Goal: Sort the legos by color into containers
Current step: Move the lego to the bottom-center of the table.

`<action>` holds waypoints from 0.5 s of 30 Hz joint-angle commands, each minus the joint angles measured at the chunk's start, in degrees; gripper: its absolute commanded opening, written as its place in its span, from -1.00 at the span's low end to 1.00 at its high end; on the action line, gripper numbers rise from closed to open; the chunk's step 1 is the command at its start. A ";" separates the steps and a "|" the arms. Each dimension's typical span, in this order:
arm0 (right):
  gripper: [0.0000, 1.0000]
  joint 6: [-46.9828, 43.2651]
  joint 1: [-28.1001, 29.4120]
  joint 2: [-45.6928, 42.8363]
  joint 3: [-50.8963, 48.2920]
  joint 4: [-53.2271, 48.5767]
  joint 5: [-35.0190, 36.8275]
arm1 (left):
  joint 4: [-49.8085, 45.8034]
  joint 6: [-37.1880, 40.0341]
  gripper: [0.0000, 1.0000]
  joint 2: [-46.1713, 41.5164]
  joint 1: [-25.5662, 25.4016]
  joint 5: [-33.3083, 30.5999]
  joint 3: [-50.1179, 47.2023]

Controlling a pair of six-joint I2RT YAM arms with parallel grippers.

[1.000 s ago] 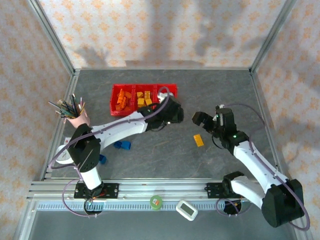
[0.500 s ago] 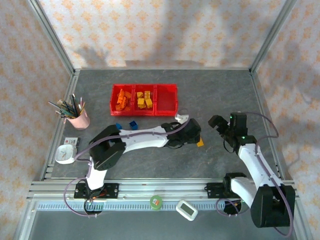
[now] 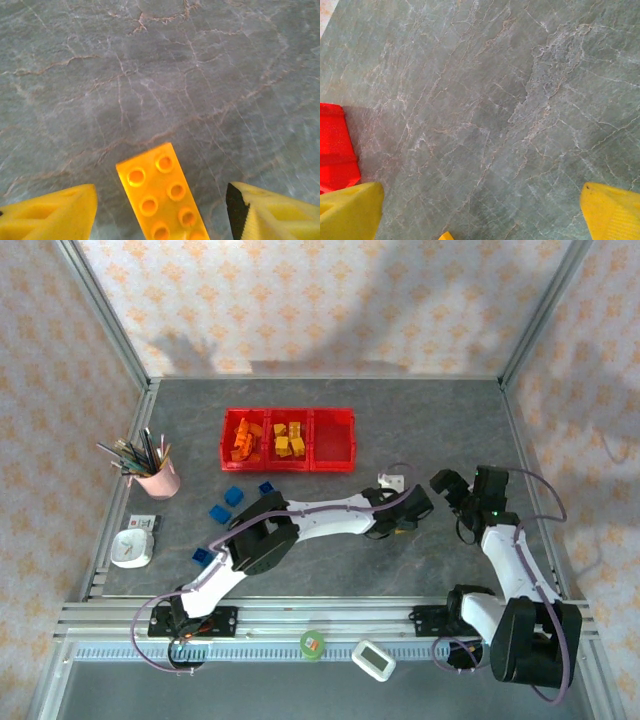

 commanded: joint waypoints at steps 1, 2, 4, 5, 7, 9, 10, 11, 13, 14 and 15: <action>1.00 -1.54 -0.71 0.12 -0.80 1.23 -0.90 | -8.13 0.94 0.40 3.33 -0.42 -5.34 3.88; 1.00 -1.62 -0.73 0.23 -0.88 1.36 -0.93 | -8.13 1.03 0.38 3.65 -0.62 -5.92 3.88; 1.00 -1.67 -0.82 0.48 -0.98 1.67 -1.23 | -7.86 1.63 0.36 4.18 -1.15 -6.86 4.17; 1.00 -1.69 -0.85 0.62 -0.93 1.70 -1.55 | -8.56 1.81 0.34 4.58 -1.39 -7.35 4.74; 1.00 -1.67 -0.80 0.90 -0.73 1.65 -2.25 | -11.08 1.83 0.30 4.98 -1.76 -9.18 5.55; 1.00 -1.91 -0.82 1.06 -0.70 1.70 -2.66 | -12.79 1.98 0.21 4.42 -2.03 -10.74 4.87; 1.00 -1.94 -0.80 1.01 -0.75 1.57 -2.77 | -13.30 2.28 0.16 3.53 -2.14 -11.56 3.87; 1.00 -2.03 -0.84 1.01 -0.72 1.53 -2.91 | -13.30 2.46 0.12 2.28 -2.34 -12.23 2.33; 1.00 -2.21 -0.85 0.81 -0.78 1.44 -3.29 | -12.07 3.00 0.06 -0.36 -2.46 -12.20 -1.49; 1.00 -2.15 -0.80 0.69 -0.88 1.62 -3.61 | -11.11 3.37 0.02 -1.80 -2.40 -11.52 -3.57; 1.00 -2.20 -0.84 0.56 -0.97 1.65 -3.86 | -10.50 3.64 0.00 -2.86 -2.36 -10.82 -4.95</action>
